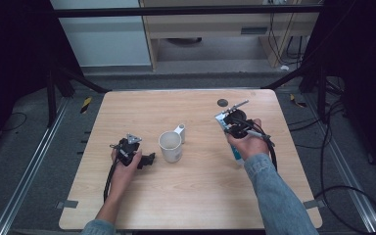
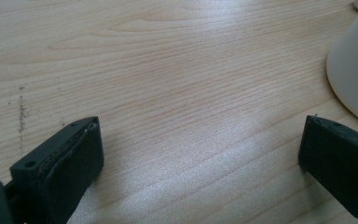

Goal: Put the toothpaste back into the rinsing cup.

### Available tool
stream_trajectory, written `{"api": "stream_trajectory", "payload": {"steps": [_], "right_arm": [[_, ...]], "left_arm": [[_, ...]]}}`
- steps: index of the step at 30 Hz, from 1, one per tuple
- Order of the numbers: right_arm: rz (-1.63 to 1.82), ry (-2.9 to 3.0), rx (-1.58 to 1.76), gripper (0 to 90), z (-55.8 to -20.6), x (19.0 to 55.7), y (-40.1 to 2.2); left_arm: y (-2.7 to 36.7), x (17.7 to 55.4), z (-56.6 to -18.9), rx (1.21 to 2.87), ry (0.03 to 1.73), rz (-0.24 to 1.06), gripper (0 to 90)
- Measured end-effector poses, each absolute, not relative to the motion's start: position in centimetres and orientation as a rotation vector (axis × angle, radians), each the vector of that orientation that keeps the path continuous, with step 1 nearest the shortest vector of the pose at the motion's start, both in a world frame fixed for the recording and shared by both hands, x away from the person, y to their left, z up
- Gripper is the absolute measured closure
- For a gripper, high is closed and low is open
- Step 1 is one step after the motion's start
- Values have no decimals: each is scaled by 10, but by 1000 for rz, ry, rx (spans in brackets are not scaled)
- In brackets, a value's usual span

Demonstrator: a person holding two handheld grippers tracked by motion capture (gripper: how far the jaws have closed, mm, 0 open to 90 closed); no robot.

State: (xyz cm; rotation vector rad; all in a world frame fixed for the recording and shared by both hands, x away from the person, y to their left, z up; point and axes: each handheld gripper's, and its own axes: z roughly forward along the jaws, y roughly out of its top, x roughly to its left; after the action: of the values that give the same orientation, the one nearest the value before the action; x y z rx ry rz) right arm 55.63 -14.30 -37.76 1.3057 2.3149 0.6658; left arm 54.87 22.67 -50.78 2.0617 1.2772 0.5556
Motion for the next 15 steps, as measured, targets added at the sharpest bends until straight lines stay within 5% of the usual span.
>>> {"api": "stream_trajectory", "payload": {"steps": [15], "right_arm": [[707, 2271, 1257, 806, -366, 555, -142]], "left_arm": [[227, 549, -508, 2061, 1277, 556, 0]]}}
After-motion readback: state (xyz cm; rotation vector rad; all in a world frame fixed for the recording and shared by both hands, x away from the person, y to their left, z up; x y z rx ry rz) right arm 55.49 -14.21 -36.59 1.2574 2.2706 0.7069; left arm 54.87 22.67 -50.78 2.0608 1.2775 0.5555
